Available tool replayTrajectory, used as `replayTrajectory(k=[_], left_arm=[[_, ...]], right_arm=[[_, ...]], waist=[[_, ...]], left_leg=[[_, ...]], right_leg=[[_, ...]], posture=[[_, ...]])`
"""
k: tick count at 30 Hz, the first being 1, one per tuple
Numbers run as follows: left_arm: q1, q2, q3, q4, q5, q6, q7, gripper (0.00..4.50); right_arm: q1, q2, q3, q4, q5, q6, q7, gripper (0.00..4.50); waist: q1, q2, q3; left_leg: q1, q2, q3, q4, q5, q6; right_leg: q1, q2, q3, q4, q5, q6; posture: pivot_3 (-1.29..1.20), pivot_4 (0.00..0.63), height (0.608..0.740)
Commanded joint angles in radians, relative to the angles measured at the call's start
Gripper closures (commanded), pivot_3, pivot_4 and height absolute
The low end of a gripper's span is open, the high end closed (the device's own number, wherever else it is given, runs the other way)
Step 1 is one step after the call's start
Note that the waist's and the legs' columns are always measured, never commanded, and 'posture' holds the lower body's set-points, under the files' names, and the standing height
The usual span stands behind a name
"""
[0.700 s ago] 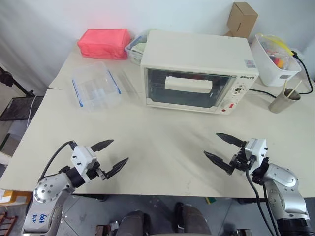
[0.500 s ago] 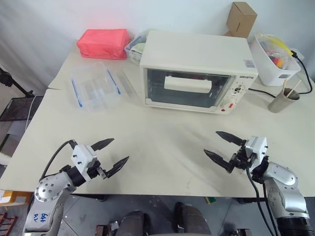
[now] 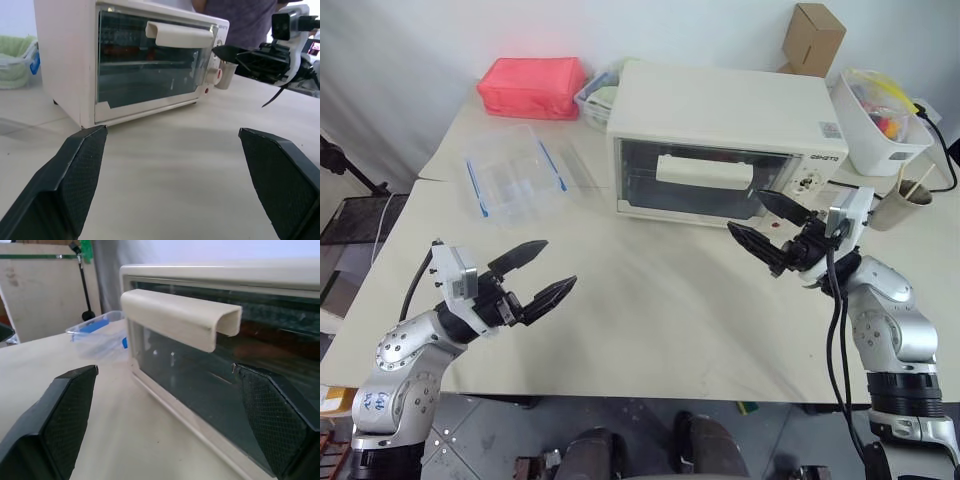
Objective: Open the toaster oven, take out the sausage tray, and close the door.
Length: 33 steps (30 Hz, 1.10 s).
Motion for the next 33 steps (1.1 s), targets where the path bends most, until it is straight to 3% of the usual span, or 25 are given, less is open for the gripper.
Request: replayTrajectory(k=[1, 9, 15, 18, 22, 26, 31, 33], left_arm=[[-0.011, -0.022, -0.018, -0.031, 0.014, -0.012, 0.013, 0.03], [-0.035, -0.048, -0.032, -0.001, 0.025, -0.007, 0.033, 0.03], [-0.136, -0.067, -0.02, 0.067, -0.027, 0.065, 0.071, 0.03], [-0.238, -0.077, -0.018, 0.14, -0.057, 0.076, 0.037, 0.65], [-0.413, -0.08, -0.098, 0.323, 0.07, 0.016, -0.005, 1.89], [-0.664, -0.167, -0.129, 0.602, 0.172, -0.071, 0.044, 3.01], [-0.779, -0.211, -0.169, 0.783, 0.26, -0.166, -0.019, 4.47], [-0.803, -0.233, -0.187, 0.841, 0.288, -0.196, -0.044, 4.47]], right_arm=[[-0.044, 0.024, -0.002, -0.017, 0.004, -0.036, 0.019, 0.0], [0.027, 0.015, 0.07, -0.114, -0.023, -0.07, 0.146, 0.0], [0.131, -0.039, 0.103, -0.136, -0.125, -0.187, 0.229, 0.0], [0.165, -0.05, 0.101, -0.102, -0.173, -0.276, 0.251, 0.0], [0.172, -0.029, 0.076, -0.048, -0.185, -0.352, 0.232, 0.0], [0.162, -0.037, 0.08, -0.005, -0.206, -0.397, 0.236, 0.0], [0.156, -0.037, 0.076, 0.013, -0.207, -0.415, 0.225, 0.0], [0.169, -0.039, 0.075, 0.01, -0.21, -0.42, 0.222, 0.0]], waist=[[0.0, 0.0, 0.0], [0.0, 0.0, 0.0], [0.001, 0.0, 0.0], [0.003, 0.0, 0.0], [0.005, 0.0, 0.0], [0.019, -0.002, 0.001], [0.014, -0.002, 0.001], [0.015, -0.002, 0.001]], left_leg=[[0.0, 0.0, 0.0, 0.001, 0.0, 0.0], [0.0, 0.0, 0.0, 0.002, 0.0, 0.0], [0.0, 0.001, 0.0, 0.002, 0.0, 0.0], [0.0, 0.0, 0.0, 0.003, 0.0, 0.0], [-0.001, 0.0, -0.001, 0.005, 0.0, 0.0], [-0.001, 0.0, -0.004, 0.009, 0.0, 0.0], [-0.001, 0.0, -0.004, 0.009, 0.0, 0.001], [-0.002, 0.001, -0.005, 0.008, 0.0, 0.001]], right_leg=[[0.0, 0.0, -0.001, 0.0, 0.0, 0.0], [0.0, 0.0, 0.0, 0.001, 0.0, 0.0], [0.0, 0.0, -0.001, 0.001, 0.0, 0.0], [0.0, 0.002, -0.003, 0.002, 0.0, 0.0], [0.001, 0.004, -0.005, 0.002, 0.0, 0.0], [0.004, 0.005, -0.009, 0.002, 0.0, 0.001], [0.005, 0.006, -0.01, 0.001, 0.001, 0.001], [0.005, 0.007, -0.011, 0.001, 0.001, 0.001]], posture=[[0.0, 0.15, 0.74], [0.0, 0.15, 0.74], [0.0, 0.15, 0.74], [0.0, 0.15, 0.74], [0.0, 0.15, 0.74], [0.0, 0.15, 0.74], [0.0, 0.15, 0.74], [0.0, 0.15, 0.74]])
